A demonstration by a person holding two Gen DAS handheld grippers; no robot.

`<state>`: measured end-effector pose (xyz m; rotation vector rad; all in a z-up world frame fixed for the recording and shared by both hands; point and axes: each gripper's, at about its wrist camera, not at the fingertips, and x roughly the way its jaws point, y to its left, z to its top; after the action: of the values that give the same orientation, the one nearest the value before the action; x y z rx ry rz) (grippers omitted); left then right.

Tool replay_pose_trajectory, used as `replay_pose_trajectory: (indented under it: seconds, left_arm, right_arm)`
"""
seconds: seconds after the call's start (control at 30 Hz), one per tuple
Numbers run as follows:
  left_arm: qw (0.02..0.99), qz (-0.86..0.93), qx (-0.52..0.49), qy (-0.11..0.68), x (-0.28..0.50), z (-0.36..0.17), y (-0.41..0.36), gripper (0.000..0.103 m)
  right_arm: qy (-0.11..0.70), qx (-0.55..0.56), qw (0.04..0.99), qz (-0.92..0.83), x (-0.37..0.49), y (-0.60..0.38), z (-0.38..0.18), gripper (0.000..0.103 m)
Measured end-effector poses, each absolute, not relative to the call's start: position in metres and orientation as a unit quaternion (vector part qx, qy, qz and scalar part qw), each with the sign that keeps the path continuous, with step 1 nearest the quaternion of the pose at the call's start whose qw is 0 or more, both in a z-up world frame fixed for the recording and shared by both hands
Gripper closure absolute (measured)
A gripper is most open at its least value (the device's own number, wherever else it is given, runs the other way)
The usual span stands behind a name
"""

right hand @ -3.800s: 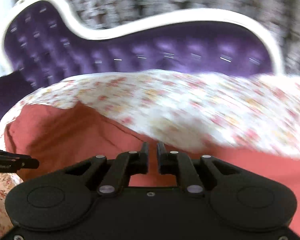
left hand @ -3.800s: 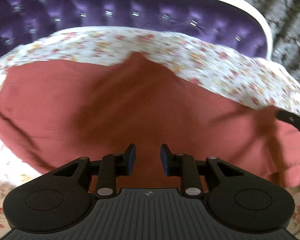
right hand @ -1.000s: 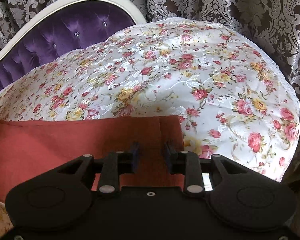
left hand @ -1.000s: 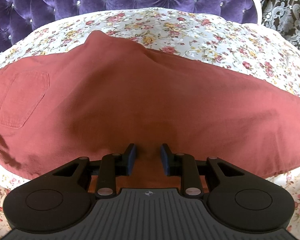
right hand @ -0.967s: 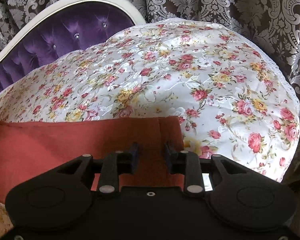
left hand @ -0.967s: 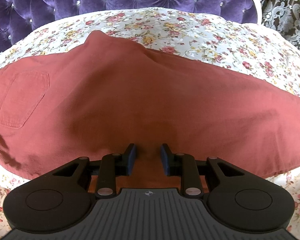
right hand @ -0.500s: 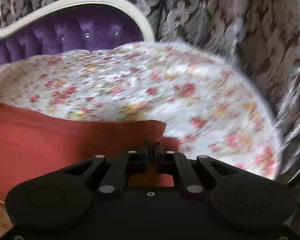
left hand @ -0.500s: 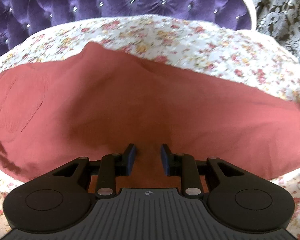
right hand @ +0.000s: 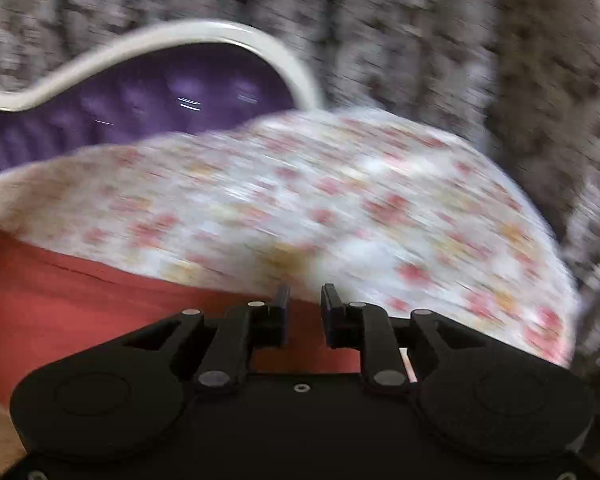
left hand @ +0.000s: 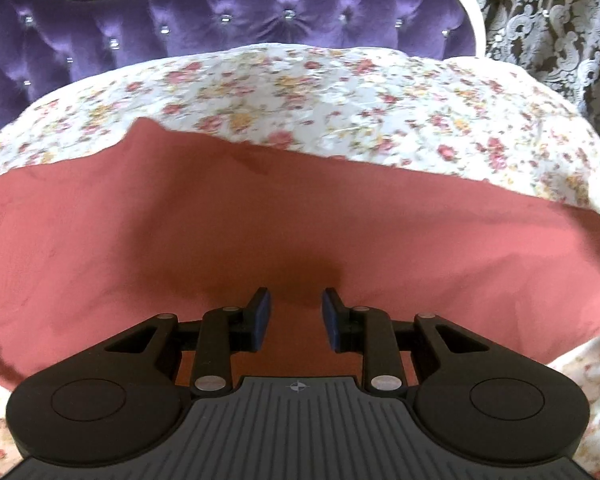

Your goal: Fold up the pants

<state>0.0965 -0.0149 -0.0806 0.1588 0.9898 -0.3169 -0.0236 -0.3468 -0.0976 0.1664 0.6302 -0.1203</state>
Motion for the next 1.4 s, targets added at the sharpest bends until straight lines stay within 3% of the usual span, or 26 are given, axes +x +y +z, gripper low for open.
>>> replay_pose_trajectory:
  seconds: [0.27,0.47,0.63,0.7,0.73,0.8,0.87,0.97,1.07,1.17,1.23,1.37,1.4]
  left_arm:
    - [0.864,-0.151,0.121,0.464,0.084,-0.100,-0.045,0.074]
    - [0.871,-0.156,0.095,0.456,0.082,-0.102,-0.036,0.074]
    - [0.875,-0.158,0.103,0.446,0.079,-0.103,-0.038,0.074]
    - [0.876,-0.159,0.105,0.443,0.078,-0.104,-0.038,0.074]
    - [0.876,-0.161,0.105,0.443,0.078,-0.103,-0.038,0.074]
    - [0.874,-0.164,0.103,0.445,0.079,-0.101,-0.037,0.074]
    - [0.871,-0.167,0.092,0.452,0.084,-0.097,-0.036,0.075]
    - [0.872,-0.176,0.079,0.450,0.092,-0.090,-0.041,0.075]
    - [0.872,-0.171,0.092,0.449,0.096,-0.088,-0.052,0.075]
    - [0.865,-0.189,0.087,0.458,0.092,-0.091,-0.055,0.075]
    - [0.855,-0.188,0.093,0.474,0.093,-0.099,-0.057,0.074]
    - [0.859,-0.189,0.089,0.468,0.089,-0.103,-0.054,0.073]
    - [0.858,-0.190,0.084,0.469,0.090,-0.102,-0.053,0.073]
  right_arm:
    - [0.314,-0.006,0.939,0.137,0.043,-0.253,-0.104,0.074]
    - [0.342,-0.060,0.915,0.207,0.078,-0.215,-0.122,0.074]
    - [0.371,-0.091,0.894,0.233,0.084,-0.209,-0.134,0.060]
    - [0.367,-0.099,0.895,0.235,0.081,-0.208,-0.134,0.059]
    - [0.368,-0.096,0.895,0.234,0.080,-0.208,-0.134,0.066]
    - [0.369,-0.091,0.893,0.240,0.079,-0.206,-0.132,0.098]
    - [0.343,-0.125,0.909,0.201,0.077,-0.200,-0.128,0.099]
    - [0.316,-0.131,0.932,0.120,0.086,-0.207,-0.126,0.099]
    - [0.325,-0.032,0.929,0.174,0.090,-0.229,-0.122,0.098]
    - [0.322,-0.045,0.922,0.212,0.085,-0.225,-0.118,0.096]
    - [0.339,-0.070,0.912,0.220,0.088,-0.218,-0.123,0.081]
    - [0.359,-0.082,0.899,0.236,0.092,-0.214,-0.135,0.077]
    - [0.360,-0.084,0.899,0.237,0.090,-0.215,-0.134,0.071]
